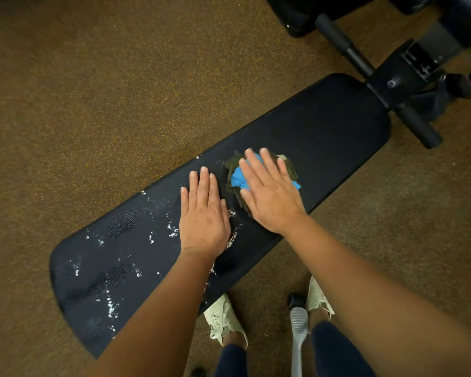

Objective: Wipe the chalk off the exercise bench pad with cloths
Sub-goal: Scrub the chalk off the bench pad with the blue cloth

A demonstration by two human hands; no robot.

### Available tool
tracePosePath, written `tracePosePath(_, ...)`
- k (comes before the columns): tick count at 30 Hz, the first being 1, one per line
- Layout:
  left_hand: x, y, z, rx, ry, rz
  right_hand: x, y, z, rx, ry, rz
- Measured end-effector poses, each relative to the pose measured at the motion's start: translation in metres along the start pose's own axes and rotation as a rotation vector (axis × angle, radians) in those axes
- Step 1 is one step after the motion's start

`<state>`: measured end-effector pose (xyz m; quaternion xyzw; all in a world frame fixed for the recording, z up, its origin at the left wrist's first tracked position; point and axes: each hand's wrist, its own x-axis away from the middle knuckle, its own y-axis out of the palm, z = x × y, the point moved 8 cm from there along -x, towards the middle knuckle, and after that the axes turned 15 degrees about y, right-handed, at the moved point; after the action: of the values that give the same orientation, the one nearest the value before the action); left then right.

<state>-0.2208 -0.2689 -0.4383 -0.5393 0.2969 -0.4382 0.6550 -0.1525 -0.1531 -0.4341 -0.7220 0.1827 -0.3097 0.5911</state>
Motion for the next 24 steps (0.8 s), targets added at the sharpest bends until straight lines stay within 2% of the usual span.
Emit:
tracePosePath(3, 0.001, -0.001, -0.003, -0.007, -0.014, -0.013, -0.020, -0.005, 0.001, -0.040, 0.231, 0.011)
tracePosePath(4, 0.001, 0.000, -0.003, -0.007, -0.020, -0.013, -0.022, -0.005, -0.006, -0.042, 0.258, 0.014)
tracePosePath(5, 0.002, 0.000, -0.003, -0.007, -0.030, -0.011, -0.021, -0.004, -0.014, -0.041, 0.228, 0.011)
tracePosePath(8, 0.004, 0.000, -0.005, -0.008, -0.059, 0.003, -0.004, 0.001, -0.023, 0.008, -0.082, -0.021)
tracePosePath(10, 0.005, 0.000, -0.005, -0.007, -0.070, 0.007, -0.001, -0.002, -0.012, 0.043, -0.195, -0.015)
tracePosePath(15, 0.006, 0.000, -0.005, -0.019, -0.079, 0.000, -0.025, -0.005, -0.019, -0.026, 0.081, -0.014)
tracePosePath(17, 0.006, 0.000, -0.006, -0.020, -0.090, 0.006, -0.024, -0.002, -0.032, -0.023, 0.054, -0.022)
tracePosePath(21, 0.008, -0.001, -0.009, -0.003, -0.119, 0.023, -0.010, -0.005, -0.021, 0.020, -0.232, -0.025)
tracePosePath(22, 0.008, -0.001, -0.008, 0.001, -0.123, 0.029, -0.013, -0.006, -0.013, 0.020, -0.217, -0.019)
tracePosePath(24, 0.008, -0.001, -0.008, 0.000, -0.128, 0.027, -0.028, -0.007, -0.005, -0.002, -0.073, -0.019)
